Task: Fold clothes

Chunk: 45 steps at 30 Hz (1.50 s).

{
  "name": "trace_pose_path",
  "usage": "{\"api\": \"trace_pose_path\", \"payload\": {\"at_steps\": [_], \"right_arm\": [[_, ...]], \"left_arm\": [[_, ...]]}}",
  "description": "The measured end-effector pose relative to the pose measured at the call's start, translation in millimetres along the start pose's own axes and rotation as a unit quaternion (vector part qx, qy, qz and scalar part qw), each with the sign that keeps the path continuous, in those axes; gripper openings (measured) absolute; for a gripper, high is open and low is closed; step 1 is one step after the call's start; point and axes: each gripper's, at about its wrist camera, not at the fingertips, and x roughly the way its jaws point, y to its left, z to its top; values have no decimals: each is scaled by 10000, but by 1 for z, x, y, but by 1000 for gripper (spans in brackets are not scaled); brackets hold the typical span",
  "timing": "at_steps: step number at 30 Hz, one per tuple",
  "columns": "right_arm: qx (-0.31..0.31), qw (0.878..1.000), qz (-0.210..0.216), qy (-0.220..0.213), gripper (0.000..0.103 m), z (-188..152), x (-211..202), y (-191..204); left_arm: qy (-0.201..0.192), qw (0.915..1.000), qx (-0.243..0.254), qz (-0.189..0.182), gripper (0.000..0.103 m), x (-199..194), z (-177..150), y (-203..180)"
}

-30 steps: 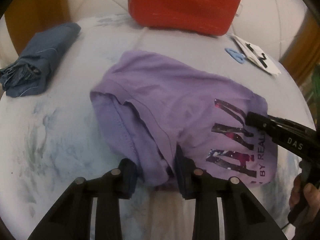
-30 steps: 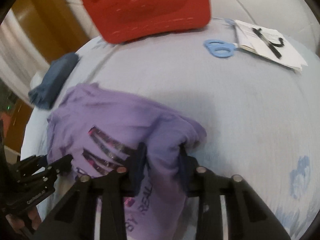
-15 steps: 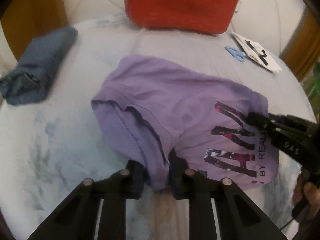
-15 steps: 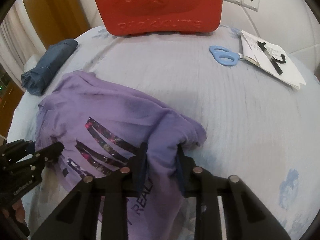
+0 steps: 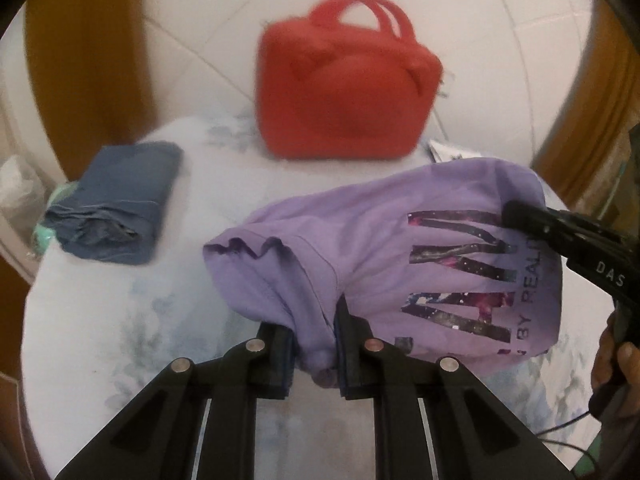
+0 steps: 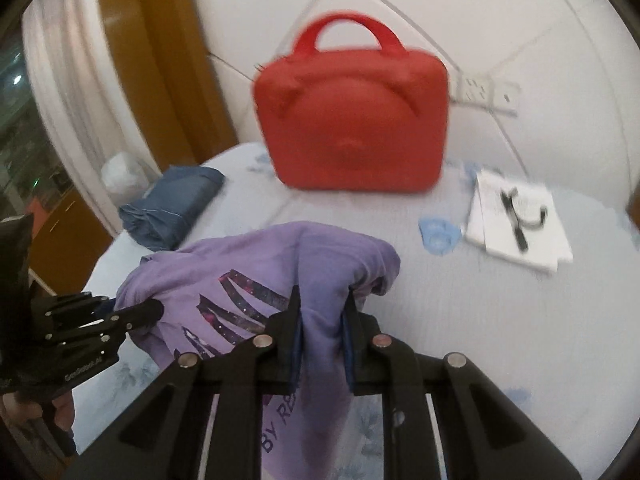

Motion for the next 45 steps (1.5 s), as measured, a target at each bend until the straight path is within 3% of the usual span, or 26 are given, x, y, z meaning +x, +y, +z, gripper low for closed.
{"api": "trace_pose_path", "payload": {"at_steps": [5,10,15,18,19,20,21,22,23,24,25,26,31,34,36,41,45], "right_arm": [[-354,9983,408,-212,16,50,-2,48],[-228,9937,1017,-422,16,115,30,105],[248,9843,1698,-418,16,170,104,157],[491,9787,1971,-309,16,187,160,182],[567,9776,2014,-246,16,189,180,187],[648,9763,2058,-178,16,191,202,192],[705,9772,2005,-37,20,189,225,196],[757,9781,1935,116,25,187,248,199],[803,9789,1834,399,42,182,271,202],[848,9788,1726,703,69,176,294,205],[818,9799,1568,924,80,169,312,208],[737,9818,1415,1035,92,162,324,211],[403,9864,1016,1225,96,148,340,219],[257,9903,881,1046,97,143,315,221],[222,9929,764,880,103,140,295,218],[243,9956,592,681,103,125,256,208],[209,9958,525,718,103,106,233,212]], "left_arm": [[-272,9990,-137,336,15,-35,30,57],[-374,9962,-167,774,15,-44,82,145],[-402,9914,-158,1232,15,-41,137,237],[-232,9904,-179,1352,16,-11,151,282],[-142,9902,-190,1378,19,4,153,297],[-37,9898,-207,1408,29,20,151,310],[89,9893,-251,1432,37,37,147,322],[241,9886,-329,1451,54,54,141,332],[393,9875,-407,1469,59,72,135,342],[544,9862,-486,1487,59,89,128,352],[662,9850,-544,1501,59,102,123,359],[736,9841,-579,1511,59,110,117,362],[597,9853,-500,1518,61,114,106,353],[436,9891,-424,1341,66,100,106,334],[312,9908,-420,1246,71,92,106,324],[151,9936,-558,970,81,71,102,308],[75,9916,-411,1224,82,53,92,292]]}}
